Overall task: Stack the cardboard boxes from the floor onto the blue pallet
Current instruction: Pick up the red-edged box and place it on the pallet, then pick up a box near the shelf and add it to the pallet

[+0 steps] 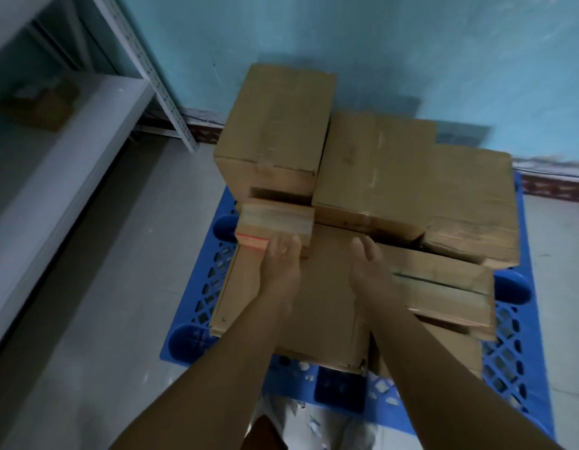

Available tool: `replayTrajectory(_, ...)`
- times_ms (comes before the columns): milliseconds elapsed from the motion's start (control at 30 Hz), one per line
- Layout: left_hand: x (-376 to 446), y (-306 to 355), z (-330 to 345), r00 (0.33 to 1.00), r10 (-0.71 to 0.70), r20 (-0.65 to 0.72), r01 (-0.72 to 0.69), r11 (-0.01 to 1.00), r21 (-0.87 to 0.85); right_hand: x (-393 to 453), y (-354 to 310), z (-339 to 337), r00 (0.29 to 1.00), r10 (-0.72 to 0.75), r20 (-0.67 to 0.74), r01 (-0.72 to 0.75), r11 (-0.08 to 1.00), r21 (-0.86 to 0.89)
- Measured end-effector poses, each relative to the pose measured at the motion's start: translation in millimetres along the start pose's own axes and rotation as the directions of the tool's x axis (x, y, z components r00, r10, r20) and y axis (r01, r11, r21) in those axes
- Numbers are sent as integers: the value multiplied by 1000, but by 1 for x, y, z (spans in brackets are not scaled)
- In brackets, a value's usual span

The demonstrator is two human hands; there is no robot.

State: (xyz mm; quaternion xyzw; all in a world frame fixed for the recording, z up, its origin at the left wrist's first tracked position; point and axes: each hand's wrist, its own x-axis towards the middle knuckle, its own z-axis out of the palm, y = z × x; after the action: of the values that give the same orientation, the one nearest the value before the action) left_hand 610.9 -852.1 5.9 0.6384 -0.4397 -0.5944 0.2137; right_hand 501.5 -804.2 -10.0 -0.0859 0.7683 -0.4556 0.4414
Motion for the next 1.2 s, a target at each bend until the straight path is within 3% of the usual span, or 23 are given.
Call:
replayTrajectory(67, -29, 9, 14, 1000, -1, 10, 2, 997, -75, -20, -6, -28, 999, -49, 14, 49, 998, -50)
replayTrajectory(233, -85, 24, 51, 995, 47, 93, -43, 998, -52, -58, -9, -98, 992, -106, -73, 104, 994, -35)
replayTrajectory(367, -121, 29, 82, 961, 97, 257, -90, 995, -39, -80, -6, -145, 977, -2, -215, 31, 991, 133)
replayTrajectory(633, -178, 24, 141, 857, 102, 506, -152, 987, 60, -141, 5, -221, 886, 150, -439, 35, 922, 386)
replayTrajectory(767, -217, 13, 158, 747, 101, 657, -269, 950, 160, -182, 25, -249, 824, 229, -519, 80, 859, 506)
replayTrajectory(933, -272, -8, 175, 538, 82, 839, -383, 910, 157, -236, 63, -283, 706, 285, -649, 185, 810, 556)
replayTrajectory(1200, -368, -62, 220, 342, -91, 935, -551, 787, 278, -321, 135, -344, 545, 439, -714, 319, 679, 661)
